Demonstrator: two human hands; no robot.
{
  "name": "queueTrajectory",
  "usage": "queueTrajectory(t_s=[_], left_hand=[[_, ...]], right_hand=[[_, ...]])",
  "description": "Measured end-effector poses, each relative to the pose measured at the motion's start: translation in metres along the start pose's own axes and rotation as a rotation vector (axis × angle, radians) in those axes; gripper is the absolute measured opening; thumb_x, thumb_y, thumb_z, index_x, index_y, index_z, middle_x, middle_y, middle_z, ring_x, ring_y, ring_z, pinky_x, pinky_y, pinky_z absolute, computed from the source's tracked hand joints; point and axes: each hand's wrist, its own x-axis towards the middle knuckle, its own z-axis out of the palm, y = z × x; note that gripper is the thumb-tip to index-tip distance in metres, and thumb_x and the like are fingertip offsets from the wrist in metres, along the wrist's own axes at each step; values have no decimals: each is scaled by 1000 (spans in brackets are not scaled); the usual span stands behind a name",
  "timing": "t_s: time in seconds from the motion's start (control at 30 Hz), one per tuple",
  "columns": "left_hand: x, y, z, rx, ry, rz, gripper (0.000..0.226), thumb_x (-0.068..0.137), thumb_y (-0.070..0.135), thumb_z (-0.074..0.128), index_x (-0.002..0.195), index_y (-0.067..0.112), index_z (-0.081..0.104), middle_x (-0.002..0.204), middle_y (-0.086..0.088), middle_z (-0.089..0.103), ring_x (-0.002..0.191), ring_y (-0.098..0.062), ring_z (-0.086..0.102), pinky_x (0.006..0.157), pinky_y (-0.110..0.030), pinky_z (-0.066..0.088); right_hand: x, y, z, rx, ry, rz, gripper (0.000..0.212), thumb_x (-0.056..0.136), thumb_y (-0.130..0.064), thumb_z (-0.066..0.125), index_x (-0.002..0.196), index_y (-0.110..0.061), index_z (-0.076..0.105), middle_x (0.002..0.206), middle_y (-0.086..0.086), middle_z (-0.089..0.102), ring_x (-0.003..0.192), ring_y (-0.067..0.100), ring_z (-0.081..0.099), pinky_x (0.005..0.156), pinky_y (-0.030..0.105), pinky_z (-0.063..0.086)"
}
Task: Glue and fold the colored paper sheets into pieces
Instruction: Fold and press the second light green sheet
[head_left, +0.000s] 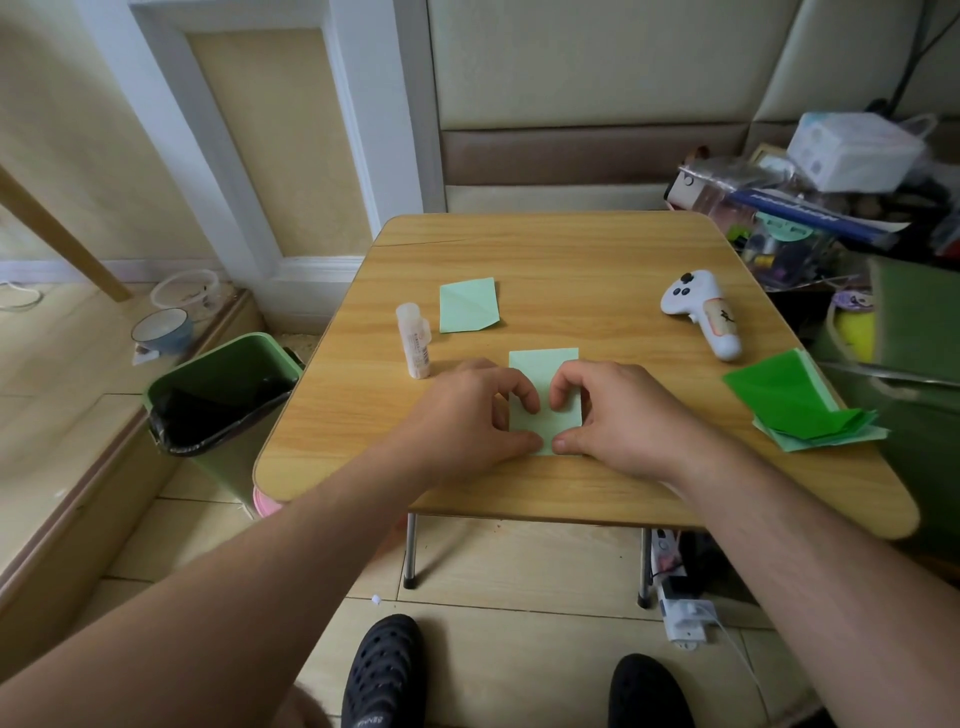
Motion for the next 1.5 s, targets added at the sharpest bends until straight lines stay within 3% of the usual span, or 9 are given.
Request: queueTrajectory(t_s=[0.27,0.47,0.63,0.77,0.9,1.0,1.2,1.5], left_hand=[[1,0,0,26,-11,13,36,70,35,93,90,42,65,88,15,53,71,-1,55,71,-20,44],[2,-2,0,30,-2,16,36,69,35,94,90,40,65,86,17,51,69,-1,55,69,-19,43],[3,-2,1,32,2,37,36,68,39,94,89,40,65,89,16,53,70,-1,55,69,-20,46],[4,-3,-1,13,-21,16,37,68,36,94,89,41,63,96,13,57,71,-3,58,71,-24,50],[5,-7,-7,-9,-65,-29,37,72,26,93,89,37,63,74,22,59,62,3,54,57,-10,38],[5,-9,-10,-14,-82,-48,36,74,23,92,92,34,62,69,39,57,62,9,52,57,-9,37],[5,-9,-7,-26,-30,-65,58,69,28,93,104,30,47,101,15,63,74,4,51,65,-21,39],[6,0,5,-18,50,-57,66,69,35,93,105,30,37,96,14,59,83,-6,58,73,-33,52]], right_hand=[[-2,1,-2,-35,-23,-27,33,76,-21,90,86,-32,61,82,-10,59,73,7,54,60,27,38],[0,5,-1,-28,-31,-38,30,77,-23,89,83,-33,62,90,-12,62,82,10,57,69,31,47],[1,0,8,-40,-12,-98,28,81,-30,87,78,-32,60,94,-15,57,90,6,51,75,31,39],[2,3,3,-53,-10,-101,27,79,-24,89,78,-30,63,90,-12,55,85,1,48,69,22,37],[3,8,-3,-45,-20,-107,27,75,-18,90,78,-27,65,89,-10,59,87,4,53,74,20,42],[2,10,-4,-15,-10,-99,32,73,-16,91,78,-28,62,92,-11,62,88,8,55,77,25,45],[0,9,-3,68,31,-62,50,70,-21,94,89,-26,47,81,-10,56,67,11,45,60,32,41],[3,5,9,6,82,-97,46,78,-26,88,86,-30,43,83,-12,55,74,16,50,66,38,45]])
